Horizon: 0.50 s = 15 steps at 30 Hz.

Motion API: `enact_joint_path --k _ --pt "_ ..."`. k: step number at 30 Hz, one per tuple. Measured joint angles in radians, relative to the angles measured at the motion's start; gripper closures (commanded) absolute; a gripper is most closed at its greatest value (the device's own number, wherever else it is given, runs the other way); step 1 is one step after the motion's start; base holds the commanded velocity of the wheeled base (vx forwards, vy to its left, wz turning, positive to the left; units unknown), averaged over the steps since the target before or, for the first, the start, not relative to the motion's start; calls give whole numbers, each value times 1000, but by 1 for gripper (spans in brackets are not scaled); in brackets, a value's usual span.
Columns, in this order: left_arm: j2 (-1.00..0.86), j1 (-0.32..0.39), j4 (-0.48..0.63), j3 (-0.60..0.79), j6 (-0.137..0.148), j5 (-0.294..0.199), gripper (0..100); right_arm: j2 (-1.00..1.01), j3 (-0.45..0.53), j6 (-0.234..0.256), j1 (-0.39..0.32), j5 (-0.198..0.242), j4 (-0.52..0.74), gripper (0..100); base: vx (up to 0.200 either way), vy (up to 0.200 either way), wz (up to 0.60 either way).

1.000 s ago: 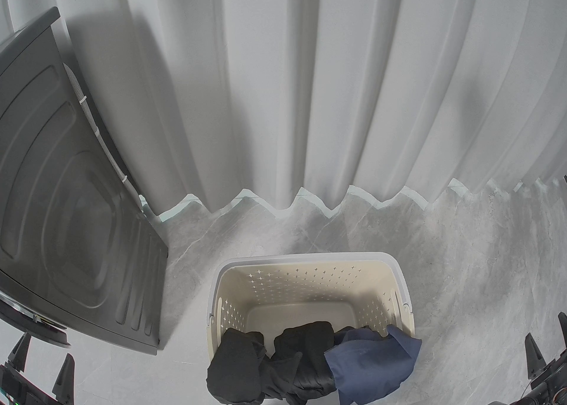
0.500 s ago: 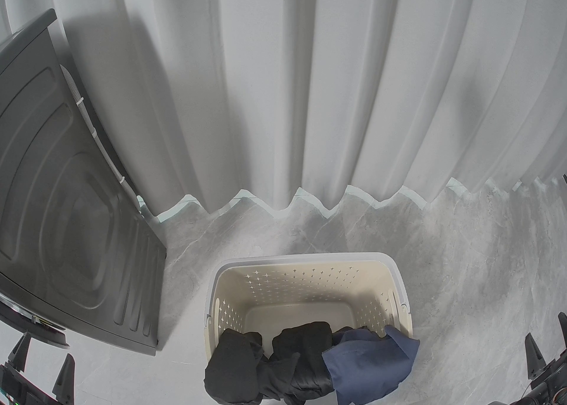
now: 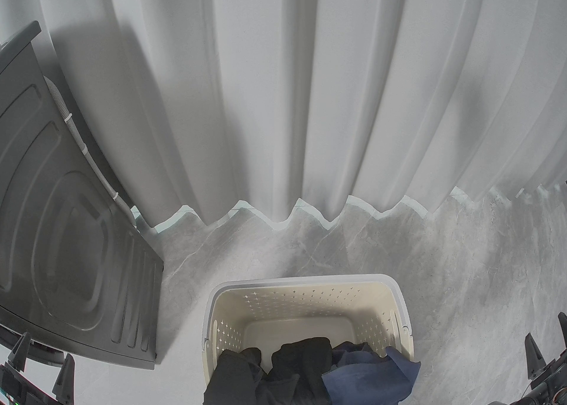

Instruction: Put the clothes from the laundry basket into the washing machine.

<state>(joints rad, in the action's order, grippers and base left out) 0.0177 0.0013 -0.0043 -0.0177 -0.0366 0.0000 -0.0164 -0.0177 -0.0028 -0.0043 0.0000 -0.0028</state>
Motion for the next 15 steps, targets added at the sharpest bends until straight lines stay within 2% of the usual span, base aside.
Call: enact_joint_path --k 2,15 --pt "0 0 0 0 0 0 0 0 0 0 0 0 0 0 200 0 0" --pt "0 0 0 0 0 0 0 0 0 0 0 0 0 0 0 0 0"
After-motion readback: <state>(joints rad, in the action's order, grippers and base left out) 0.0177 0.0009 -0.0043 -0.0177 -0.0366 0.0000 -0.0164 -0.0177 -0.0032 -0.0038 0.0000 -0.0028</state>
